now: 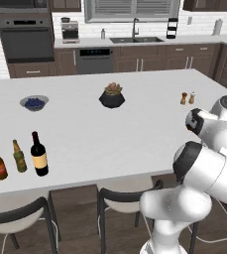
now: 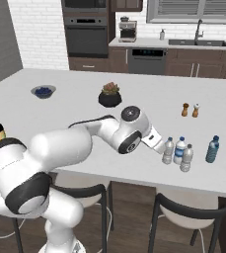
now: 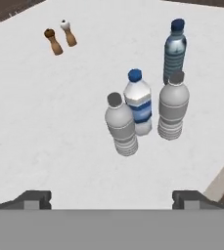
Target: Move the plastic bottles in the middle to the plastics group, and the glass bottles in the middle to the glass group.
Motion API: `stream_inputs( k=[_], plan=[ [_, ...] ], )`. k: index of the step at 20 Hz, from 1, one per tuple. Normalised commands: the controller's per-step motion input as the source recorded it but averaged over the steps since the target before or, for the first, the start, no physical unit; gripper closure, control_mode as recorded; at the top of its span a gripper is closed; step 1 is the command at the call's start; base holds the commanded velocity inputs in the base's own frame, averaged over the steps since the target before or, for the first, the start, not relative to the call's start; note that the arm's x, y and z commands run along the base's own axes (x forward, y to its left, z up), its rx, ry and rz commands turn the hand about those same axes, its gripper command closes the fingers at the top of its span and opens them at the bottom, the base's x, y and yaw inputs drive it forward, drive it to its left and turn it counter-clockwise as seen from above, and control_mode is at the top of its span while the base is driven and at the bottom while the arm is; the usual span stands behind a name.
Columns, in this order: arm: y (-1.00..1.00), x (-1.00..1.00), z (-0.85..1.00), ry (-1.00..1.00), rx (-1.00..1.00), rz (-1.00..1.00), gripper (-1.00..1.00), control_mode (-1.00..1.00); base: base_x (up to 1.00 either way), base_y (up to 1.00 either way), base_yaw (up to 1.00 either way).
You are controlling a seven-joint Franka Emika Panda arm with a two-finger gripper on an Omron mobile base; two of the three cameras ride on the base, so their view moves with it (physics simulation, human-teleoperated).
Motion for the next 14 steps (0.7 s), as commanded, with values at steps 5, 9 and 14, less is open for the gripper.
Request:
stream_inputs(
  k=[5,9,14],
  plan=[
    [0.98,-0.55,0.92,0.01,0.00,0.05,-1.00,-1.00,0.00,0.00,0.00],
    [1.00,-0.63,0.87,0.03,0.00,0.08,-1.00,-1.00,0.00,0.00,0.00],
    [1.00,-0.84,0.83,0.01,0.00,0.12,-1.00,-1.00,0.00,0.00,0.00]
  ],
)
